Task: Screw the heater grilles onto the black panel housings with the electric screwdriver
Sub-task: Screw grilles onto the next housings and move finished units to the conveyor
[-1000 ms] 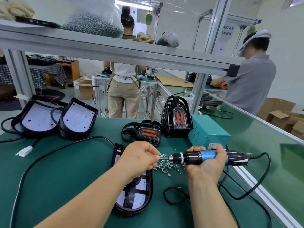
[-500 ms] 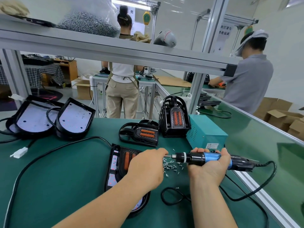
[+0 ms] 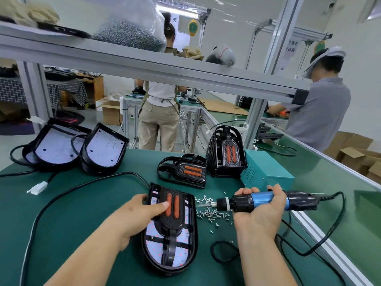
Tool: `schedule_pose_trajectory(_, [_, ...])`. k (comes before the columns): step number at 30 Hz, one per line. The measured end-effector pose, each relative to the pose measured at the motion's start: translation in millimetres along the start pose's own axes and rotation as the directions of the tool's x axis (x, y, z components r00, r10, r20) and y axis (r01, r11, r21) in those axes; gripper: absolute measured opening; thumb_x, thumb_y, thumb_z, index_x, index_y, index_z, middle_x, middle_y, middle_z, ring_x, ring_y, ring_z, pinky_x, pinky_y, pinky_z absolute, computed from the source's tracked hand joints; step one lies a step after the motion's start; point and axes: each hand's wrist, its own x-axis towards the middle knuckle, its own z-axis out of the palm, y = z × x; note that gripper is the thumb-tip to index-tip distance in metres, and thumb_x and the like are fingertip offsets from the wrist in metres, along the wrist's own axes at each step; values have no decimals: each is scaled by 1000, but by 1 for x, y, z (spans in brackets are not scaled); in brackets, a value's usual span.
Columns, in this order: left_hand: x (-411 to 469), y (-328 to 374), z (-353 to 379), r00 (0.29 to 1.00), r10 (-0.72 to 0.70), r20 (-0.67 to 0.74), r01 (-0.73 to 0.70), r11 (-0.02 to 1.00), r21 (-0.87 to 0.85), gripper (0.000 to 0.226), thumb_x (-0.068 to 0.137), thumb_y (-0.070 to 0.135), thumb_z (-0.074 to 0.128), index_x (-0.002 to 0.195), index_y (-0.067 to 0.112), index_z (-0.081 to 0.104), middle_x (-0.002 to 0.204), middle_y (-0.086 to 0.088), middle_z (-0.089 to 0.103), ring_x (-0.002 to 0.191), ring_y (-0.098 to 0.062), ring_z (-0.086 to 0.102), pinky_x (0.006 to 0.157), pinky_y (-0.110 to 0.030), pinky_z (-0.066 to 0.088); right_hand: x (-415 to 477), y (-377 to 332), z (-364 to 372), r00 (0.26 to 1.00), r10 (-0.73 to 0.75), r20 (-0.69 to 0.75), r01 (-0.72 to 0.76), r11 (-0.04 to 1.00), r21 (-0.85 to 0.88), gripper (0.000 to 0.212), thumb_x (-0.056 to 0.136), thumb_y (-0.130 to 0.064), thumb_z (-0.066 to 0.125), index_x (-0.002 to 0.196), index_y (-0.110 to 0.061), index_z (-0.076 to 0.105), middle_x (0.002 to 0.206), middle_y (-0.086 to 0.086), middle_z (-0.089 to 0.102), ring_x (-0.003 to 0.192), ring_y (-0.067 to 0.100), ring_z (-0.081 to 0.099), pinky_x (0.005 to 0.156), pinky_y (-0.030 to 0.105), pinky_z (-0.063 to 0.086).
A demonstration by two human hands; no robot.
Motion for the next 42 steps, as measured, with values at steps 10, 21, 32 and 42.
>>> schedule_pose_trajectory(10, [-1, -9, 10, 983, 101, 150, -29, 905, -424, 41, 90, -10, 58, 122, 16, 55, 104, -21, 73, 87, -37, 72, 86, -56, 56, -32, 13, 59, 987, 11, 160, -3, 999, -51, 28, 93, -28, 61, 112, -15, 44, 61, 1, 50, 49, 18, 48, 54, 30, 50])
schedule_pose_trajectory(21, [-7, -9, 12, 961, 243, 134, -183, 917, -355, 51, 90, -6, 61, 123, 32, 56, 108, -4, 75, 106, -28, 70, 103, -50, 49, -46, 45, 94, 941, -150, 303, 185, 978, -92, 26, 81, -25, 65, 102, -20, 51, 53, 0, 52, 45, 19, 52, 59, 36, 49])
schedule_pose_trajectory(32, [-1, -12, 13, 955, 261, 142, -200, 919, -340, 48, 90, -4, 61, 123, 32, 58, 109, -3, 75, 105, -27, 70, 102, -50, 49, -47, 43, 94, 920, -175, 352, 227, 967, -113, 21, 82, -25, 64, 99, -21, 51, 53, 3, 51, 47, 23, 52, 65, 41, 48])
schedule_pose_trajectory(42, [1, -13, 14, 955, 266, 130, -207, 914, -349, 46, 85, -1, 64, 120, 28, 59, 106, -5, 76, 101, -27, 71, 100, -49, 51, -45, 46, 93, 923, -157, 351, 208, 971, -115, 21, 83, -26, 64, 98, -21, 50, 50, -1, 53, 43, 18, 53, 61, 37, 48])
